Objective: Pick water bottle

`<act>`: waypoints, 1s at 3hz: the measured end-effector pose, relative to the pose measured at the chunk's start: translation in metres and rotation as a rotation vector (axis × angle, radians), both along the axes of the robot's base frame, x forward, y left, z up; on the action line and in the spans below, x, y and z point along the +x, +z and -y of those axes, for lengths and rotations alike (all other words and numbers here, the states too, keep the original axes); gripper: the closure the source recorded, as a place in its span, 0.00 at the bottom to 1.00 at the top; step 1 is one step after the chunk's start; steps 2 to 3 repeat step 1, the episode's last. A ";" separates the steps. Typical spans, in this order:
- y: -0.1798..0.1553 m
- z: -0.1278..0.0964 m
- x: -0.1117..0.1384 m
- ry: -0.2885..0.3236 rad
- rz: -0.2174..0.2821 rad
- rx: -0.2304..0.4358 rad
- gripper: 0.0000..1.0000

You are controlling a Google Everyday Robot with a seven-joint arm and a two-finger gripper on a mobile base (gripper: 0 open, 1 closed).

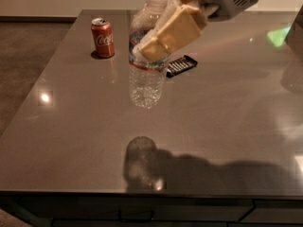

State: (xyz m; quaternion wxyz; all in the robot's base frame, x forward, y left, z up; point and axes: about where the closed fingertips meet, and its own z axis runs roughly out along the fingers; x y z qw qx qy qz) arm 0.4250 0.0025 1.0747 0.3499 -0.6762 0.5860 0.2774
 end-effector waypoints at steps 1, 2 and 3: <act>0.002 0.001 -0.001 0.003 0.003 0.000 1.00; 0.002 0.001 -0.001 0.003 0.003 0.000 1.00; 0.002 0.001 -0.001 0.003 0.003 0.000 1.00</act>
Offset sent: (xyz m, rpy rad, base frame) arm 0.0000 0.0000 0.0000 0.0000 0.0000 0.0000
